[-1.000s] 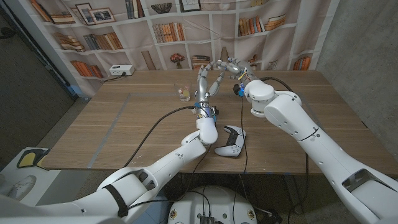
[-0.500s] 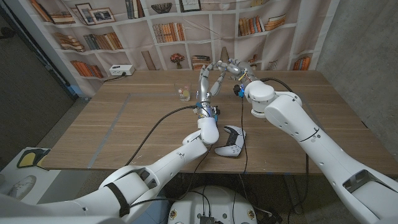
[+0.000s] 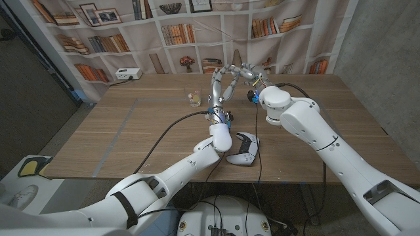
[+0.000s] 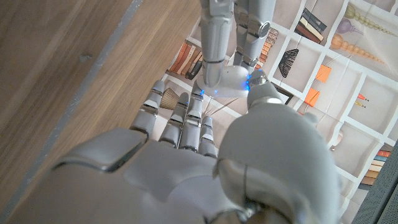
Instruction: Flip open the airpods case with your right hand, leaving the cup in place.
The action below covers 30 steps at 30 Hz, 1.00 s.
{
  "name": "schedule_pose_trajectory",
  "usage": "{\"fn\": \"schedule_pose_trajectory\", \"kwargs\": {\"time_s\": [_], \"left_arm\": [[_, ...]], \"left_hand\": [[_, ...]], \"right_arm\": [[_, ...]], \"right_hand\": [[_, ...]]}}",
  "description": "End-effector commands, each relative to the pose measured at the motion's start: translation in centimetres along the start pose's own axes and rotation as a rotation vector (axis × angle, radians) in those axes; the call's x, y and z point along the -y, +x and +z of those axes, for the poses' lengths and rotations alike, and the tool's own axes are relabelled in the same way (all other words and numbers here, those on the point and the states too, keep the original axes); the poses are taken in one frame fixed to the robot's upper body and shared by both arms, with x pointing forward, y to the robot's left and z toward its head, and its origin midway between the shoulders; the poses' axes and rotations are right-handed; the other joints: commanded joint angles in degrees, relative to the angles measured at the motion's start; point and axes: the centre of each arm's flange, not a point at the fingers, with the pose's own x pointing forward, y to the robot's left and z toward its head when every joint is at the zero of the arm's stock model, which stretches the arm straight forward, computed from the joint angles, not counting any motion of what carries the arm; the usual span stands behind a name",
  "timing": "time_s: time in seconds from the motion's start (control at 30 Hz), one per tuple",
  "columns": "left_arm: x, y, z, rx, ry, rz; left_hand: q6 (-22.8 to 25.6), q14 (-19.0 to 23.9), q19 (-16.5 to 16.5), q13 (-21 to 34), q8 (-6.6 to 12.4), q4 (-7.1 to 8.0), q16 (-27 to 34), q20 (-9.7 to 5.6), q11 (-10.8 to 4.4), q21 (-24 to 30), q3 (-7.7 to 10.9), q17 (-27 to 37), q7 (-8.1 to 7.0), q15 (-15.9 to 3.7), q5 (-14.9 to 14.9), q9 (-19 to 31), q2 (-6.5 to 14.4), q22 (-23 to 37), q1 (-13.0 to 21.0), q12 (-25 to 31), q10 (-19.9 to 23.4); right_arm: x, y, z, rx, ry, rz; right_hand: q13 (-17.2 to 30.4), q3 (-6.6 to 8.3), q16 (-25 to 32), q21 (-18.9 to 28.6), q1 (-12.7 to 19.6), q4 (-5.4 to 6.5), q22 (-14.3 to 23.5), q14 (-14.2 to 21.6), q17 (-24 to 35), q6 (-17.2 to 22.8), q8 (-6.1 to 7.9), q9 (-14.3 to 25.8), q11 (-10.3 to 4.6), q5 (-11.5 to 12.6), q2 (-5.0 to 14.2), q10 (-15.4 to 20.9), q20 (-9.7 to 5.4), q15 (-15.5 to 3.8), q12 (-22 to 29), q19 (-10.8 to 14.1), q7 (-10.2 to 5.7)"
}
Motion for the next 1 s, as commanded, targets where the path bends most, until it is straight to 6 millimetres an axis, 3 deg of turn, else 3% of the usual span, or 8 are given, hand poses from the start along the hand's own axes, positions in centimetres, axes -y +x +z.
{"fn": "schedule_pose_trajectory", "kwargs": {"time_s": [0.03, 0.27, 0.67, 1.0], "left_arm": [[0.12, -0.2, 0.25, 0.004, -0.005, -0.008], [0.09, -0.25, 0.27, 0.005, -0.006, -0.008], [-0.05, -0.31, 0.09, -0.006, -0.006, -0.007], [0.07, -0.15, 0.08, -0.001, -0.012, -0.012]], "left_hand": [[1.2, 0.9, 0.3, 0.1, 0.53, 0.5, 0.5, 0.48, -0.18, 0.6, -0.08, 0.3, 0.09, -0.06, -0.1, 0.2, 0.6, 0.3, -0.2, 0.7, 1.3], [4.2, 2.1, 0.7, 0.1, 1.52, 0.82, 0.9, 0.61, -0.2, 0.7, 0.25, 0.5, 0.28, -0.35, 0.0, 0.1, 1.6, 0.4, -0.1, 1.4, 3.6], [3.5, 2.4, 0.9, 0.2, 1.03, 1.04, 0.8, 0.88, 0.48, 0.8, 0.09, 0.5, 0.72, -0.27, -0.2, 0.1, 1.3, 0.4, -0.6, 1.0, 3.1], [5.2, 3.7, 1.4, 0.2, 1.48, 1.2, 1.2, 1.33, 0.36, 1.0, 0.58, 0.6, 0.42, -0.45, -0.1, 0.1, 1.9, 0.5, -0.5, 1.7, 5.2]], "right_arm": [[0.0, -0.28, -0.1, 0.006, 0.004, 0.004], [-0.08, -0.36, 0.0, 0.01, 0.003, 0.008], [-0.26, -0.36, 0.11, 0.012, 0.006, 0.01], [-0.67, -0.49, 0.12, 0.014, -0.002, 0.025]], "right_hand": [[4.6, 0.51, -0.1, 0.0, 1.3, 0.66, 0.2, 0.1, 0.2, 0.3, -0.02, 0.1, -6.88, 0.2, 1.93, 6.8, 0.07, -0.11, 0.2, -0.1, -0.06], [4.7, 0.46, -0.1, 0.0, 1.3, 0.64, 0.2, 0.2, 0.2, 0.4, -0.03, 0.1, -6.77, 0.2, 1.87, 6.8, 0.07, 0.08, 0.2, -0.1, 0.07], [4.7, 0.41, -0.1, 0.0, 1.3, 0.65, 0.2, 0.1, 0.2, 0.4, -0.07, 0.1, -6.87, 0.3, 1.93, 6.8, 0.06, -0.12, 0.1, 0.0, -0.06], [4.7, 0.39, -0.1, 0.0, 1.4, 0.62, 0.2, 0.1, 0.2, 0.8, 0.07, 0.1, -6.81, 0.3, 1.93, 6.9, 0.07, 0.0, 0.2, 0.0, -0.21]]}}
